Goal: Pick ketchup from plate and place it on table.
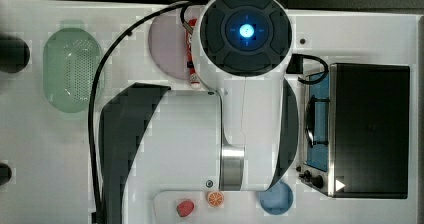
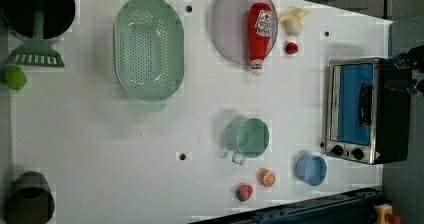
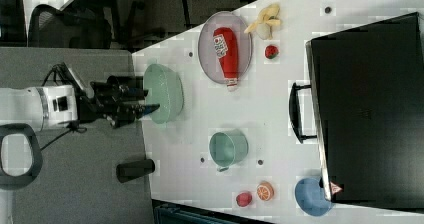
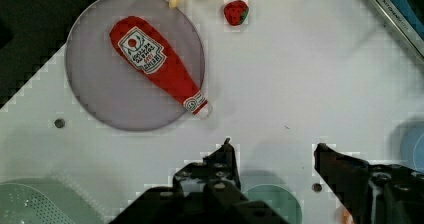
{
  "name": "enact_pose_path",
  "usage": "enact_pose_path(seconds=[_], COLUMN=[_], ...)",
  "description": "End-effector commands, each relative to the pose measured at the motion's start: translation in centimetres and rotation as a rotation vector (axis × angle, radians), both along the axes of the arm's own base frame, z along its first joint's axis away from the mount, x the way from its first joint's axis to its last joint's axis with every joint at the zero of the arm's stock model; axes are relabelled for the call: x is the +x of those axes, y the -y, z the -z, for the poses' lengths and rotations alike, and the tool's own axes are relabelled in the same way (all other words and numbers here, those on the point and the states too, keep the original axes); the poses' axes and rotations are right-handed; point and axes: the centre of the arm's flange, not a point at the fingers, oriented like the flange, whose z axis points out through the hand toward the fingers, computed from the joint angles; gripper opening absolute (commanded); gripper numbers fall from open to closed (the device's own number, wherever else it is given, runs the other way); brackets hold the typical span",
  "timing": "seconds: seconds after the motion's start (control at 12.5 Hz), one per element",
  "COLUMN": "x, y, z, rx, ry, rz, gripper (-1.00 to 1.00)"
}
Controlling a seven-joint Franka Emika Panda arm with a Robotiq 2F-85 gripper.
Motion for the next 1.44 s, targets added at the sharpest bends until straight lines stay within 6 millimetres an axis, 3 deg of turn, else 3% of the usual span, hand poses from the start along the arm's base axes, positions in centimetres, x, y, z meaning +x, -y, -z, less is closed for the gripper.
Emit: enact_pose_path(seconds=[0.08,0.24,0.56,1.12,1.44], x=[-8.0,-7.6,-5.1,1.7,4.6], y=[3.6,3.2,1.6,-2.4,-3.4], z=[-4.7,-4.3,-1.1,8.8,15.0], rx=[0.032,0.032,0.03,0.045,0.072], ry=[-0.08,-0.087,-0.11,-0.086,-0.069], rz=[0.13,0.115,0.072,-0.039,-0.249], gripper=[0.58,1.0,1.0,1.0,1.0])
